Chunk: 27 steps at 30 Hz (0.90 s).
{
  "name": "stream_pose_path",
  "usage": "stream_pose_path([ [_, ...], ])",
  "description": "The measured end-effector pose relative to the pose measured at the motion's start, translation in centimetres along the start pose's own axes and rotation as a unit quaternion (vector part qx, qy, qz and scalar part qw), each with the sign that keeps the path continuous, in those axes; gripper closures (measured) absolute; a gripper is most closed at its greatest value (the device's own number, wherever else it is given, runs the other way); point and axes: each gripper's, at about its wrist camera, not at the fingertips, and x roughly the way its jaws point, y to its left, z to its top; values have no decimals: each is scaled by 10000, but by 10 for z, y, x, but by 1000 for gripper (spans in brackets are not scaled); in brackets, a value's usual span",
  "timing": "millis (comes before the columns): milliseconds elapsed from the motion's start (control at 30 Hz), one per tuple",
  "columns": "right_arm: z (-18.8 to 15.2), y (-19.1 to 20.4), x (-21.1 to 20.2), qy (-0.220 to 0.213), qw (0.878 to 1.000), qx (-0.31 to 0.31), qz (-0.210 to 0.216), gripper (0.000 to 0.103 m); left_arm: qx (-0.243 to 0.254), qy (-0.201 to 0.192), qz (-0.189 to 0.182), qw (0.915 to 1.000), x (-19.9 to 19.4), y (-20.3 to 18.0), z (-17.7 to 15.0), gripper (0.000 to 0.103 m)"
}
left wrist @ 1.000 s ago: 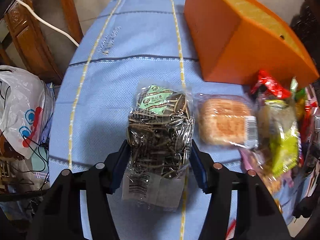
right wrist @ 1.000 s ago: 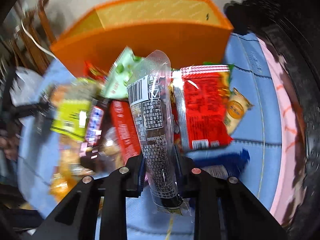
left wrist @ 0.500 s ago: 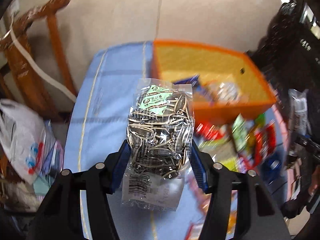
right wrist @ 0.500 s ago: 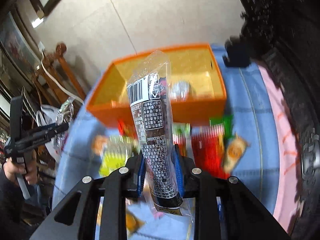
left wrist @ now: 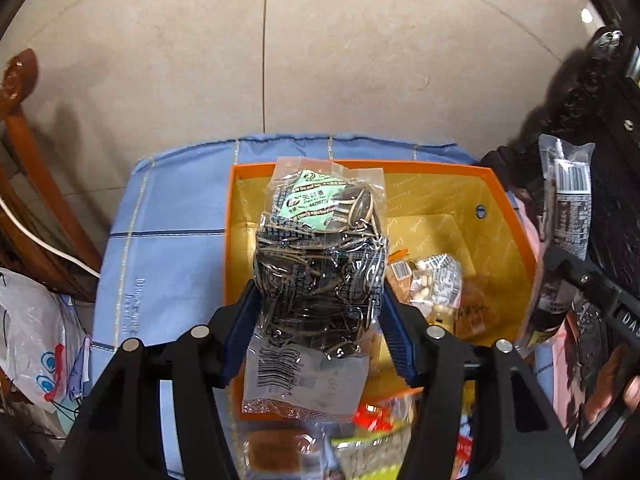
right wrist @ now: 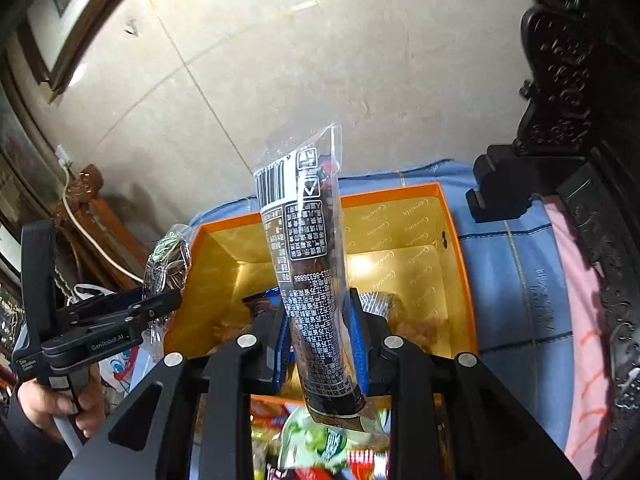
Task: Organize snacks
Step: 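Lower both packs into the orange box and open both tools, then move both tools back over the remaining snack pile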
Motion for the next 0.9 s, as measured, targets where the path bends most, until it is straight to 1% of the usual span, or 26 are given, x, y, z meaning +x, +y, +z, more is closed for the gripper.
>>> stream_pose_path([
  [133, -1, -7, 27, 130, 9998, 114, -101, 76, -36, 196, 139, 9997, 26, -6, 0, 46],
  [167, -3, -10, 33, 202, 9995, 236, -102, 71, -33, 247, 202, 9995, 31, -8, 0, 45],
  [200, -4, -13, 38, 272, 9989, 355, -105, 62, -1, 290, 348, 9990, 35, -11, -2, 45],
  [233, -6, -19, 43, 364, 9979, 536, -85, 60, 66, 278, 568, 9980, 38, -14, -3, 33],
  [267, -8, -22, 44, 402, 9971, 636, -99, 56, 113, 251, 725, 9970, 38, -16, -5, 10],
  [300, -10, -25, 44, 405, 9967, 689, -133, 53, 187, 169, 852, 9960, 35, -19, -7, 4],
  [333, -12, -26, 41, 379, 9967, 707, -157, 51, 254, 62, 897, 9956, 31, -20, -10, 4],
  [367, -16, -28, 36, 339, 9967, 717, -163, 48, 334, 36, 885, 9955, 28, -22, -13, 4],
  [433, -27, -28, 24, 292, 9971, 681, -198, 46, 386, 113, 898, 9952, 24, -24, -19, 4],
  [533, -43, -29, 4, 224, 9973, 618, -321, 39, 297, 101, 914, 9953, 11, -20, -31, 4],
  [633, -70, -28, -21, 216, 9973, 487, -497, 36, 184, 186, 828, 9962, -2, -11, -46, 4],
  [733, -98, -28, -41, 276, 9967, 446, -620, 31, 77, 287, 700, 9971, -20, -10, -80, 4],
  [800, -116, -31, -51, 299, 9962, 460, -679, 26, 164, 406, 660, 9969, -22, -12, -106, 4],
  [833, -129, -33, -57, 324, 9956, 483, -740, 25, 245, 558, 701, 9957, -20, -13, -124, 4],
  [900, -147, -37, -62, 385, 9946, 511, -817, 22, 249, 798, 698, 9940, -15, -14, -149, 4],
])
